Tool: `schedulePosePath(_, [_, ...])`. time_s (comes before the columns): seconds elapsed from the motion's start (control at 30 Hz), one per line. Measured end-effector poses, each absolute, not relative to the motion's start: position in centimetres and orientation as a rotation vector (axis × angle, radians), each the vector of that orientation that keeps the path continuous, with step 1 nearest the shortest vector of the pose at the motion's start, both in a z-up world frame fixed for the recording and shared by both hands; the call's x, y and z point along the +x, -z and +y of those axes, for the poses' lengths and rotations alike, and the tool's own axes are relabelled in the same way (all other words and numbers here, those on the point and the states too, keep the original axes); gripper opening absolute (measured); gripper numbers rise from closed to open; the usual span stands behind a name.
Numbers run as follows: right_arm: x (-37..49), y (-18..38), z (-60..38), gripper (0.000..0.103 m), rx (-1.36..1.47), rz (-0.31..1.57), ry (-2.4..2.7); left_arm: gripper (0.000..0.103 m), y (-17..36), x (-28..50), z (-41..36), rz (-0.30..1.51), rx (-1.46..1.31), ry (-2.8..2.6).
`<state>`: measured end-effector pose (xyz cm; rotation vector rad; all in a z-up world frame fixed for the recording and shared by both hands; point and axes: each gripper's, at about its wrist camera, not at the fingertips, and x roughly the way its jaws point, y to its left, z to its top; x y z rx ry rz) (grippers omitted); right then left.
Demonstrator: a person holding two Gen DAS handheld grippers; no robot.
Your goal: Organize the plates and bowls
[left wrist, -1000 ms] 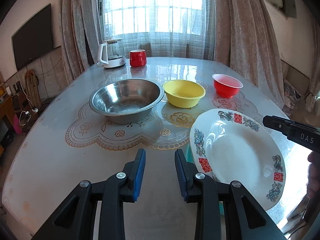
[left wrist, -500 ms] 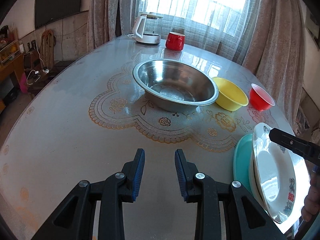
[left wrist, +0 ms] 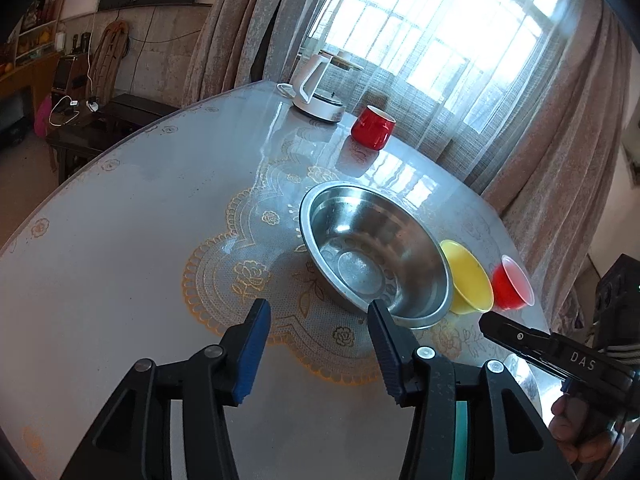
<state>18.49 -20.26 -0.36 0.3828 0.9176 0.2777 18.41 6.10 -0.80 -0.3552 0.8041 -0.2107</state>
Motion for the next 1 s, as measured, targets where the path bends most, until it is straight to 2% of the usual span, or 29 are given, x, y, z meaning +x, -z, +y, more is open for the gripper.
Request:
schedulePosePath(0.33, [23.3,2.2,-19.9,0.032,0.471,0.990,-0.221,0.047,1.8,23.6,5.6,0.828,-0.336,0.195])
schedulePosePath(0.43, [24.3,2.8,-19.5,0.032,0.457,1.005,-0.206,0.039,2.6,24.8,5.2,0.847,-0.333,0.210])
schedulePosePath(0.5, [24.8,3.1,-19.1,0.031,0.440,1.013,-0.208,0.025,3.2,25.5,4.8,0.870,-0.337,0.232])
schedulePosePath(0.57, [24.9,3.4,-18.4,0.026,0.390,1.025,-0.210,0.020,3.4,25.4,4.3,0.868,-0.329,0.247])
schedulePosePath(1.0, [21.4,2.3,-15.6,0.024,0.182,0.970,-0.252,0.023,2.5,20.0,5.1,0.824,-0.258,0.193])
